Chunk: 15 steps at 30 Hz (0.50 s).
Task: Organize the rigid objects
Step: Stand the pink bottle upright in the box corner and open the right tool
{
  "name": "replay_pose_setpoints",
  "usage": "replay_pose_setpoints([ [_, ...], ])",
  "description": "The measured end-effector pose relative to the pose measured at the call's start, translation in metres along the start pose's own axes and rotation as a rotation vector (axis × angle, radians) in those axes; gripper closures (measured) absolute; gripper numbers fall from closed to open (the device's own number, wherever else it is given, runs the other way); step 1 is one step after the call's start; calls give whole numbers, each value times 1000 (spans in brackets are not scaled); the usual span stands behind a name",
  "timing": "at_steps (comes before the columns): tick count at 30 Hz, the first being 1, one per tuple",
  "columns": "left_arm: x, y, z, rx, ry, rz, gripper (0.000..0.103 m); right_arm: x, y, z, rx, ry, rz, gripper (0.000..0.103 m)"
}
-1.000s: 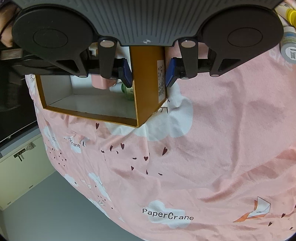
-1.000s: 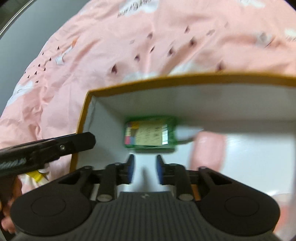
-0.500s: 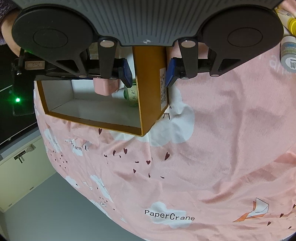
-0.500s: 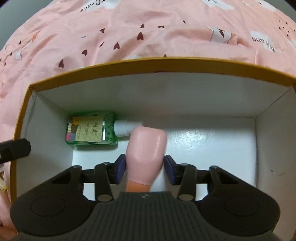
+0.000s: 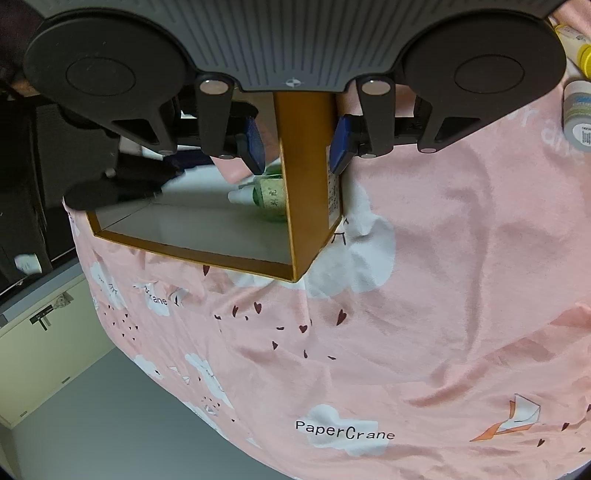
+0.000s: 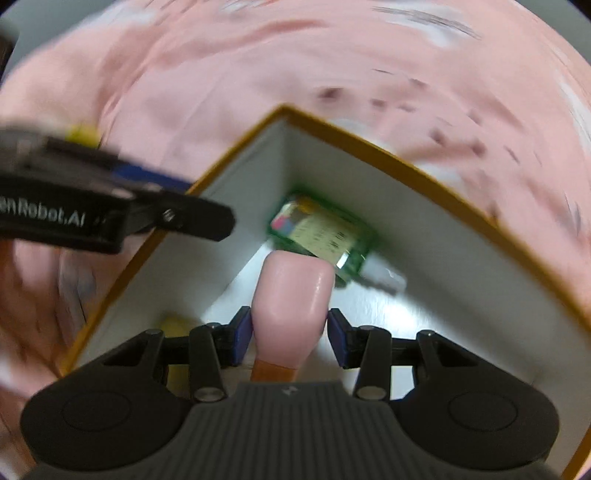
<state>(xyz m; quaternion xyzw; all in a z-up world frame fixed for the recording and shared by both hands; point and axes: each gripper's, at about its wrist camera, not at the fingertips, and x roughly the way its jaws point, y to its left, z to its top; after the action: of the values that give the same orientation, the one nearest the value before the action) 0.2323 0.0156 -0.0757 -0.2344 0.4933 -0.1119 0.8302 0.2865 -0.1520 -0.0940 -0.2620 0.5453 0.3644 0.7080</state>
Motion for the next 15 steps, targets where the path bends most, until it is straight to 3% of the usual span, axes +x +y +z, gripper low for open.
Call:
replay_pose_setpoints([
  [3, -3, 2, -2, 2, 4, 6, 60, 7, 15, 10, -217, 44, -27, 59],
  [6, -6, 4, -4, 8, 5, 9, 60, 15, 25, 12, -368, 66, 8, 59],
  [12, -10, 6, -9, 2, 5, 3, 60, 27, 41, 11, -547, 39, -44, 59],
  [15, -11, 4, -12, 5, -6, 9, 60, 29, 43, 12, -567, 29, -40, 61],
])
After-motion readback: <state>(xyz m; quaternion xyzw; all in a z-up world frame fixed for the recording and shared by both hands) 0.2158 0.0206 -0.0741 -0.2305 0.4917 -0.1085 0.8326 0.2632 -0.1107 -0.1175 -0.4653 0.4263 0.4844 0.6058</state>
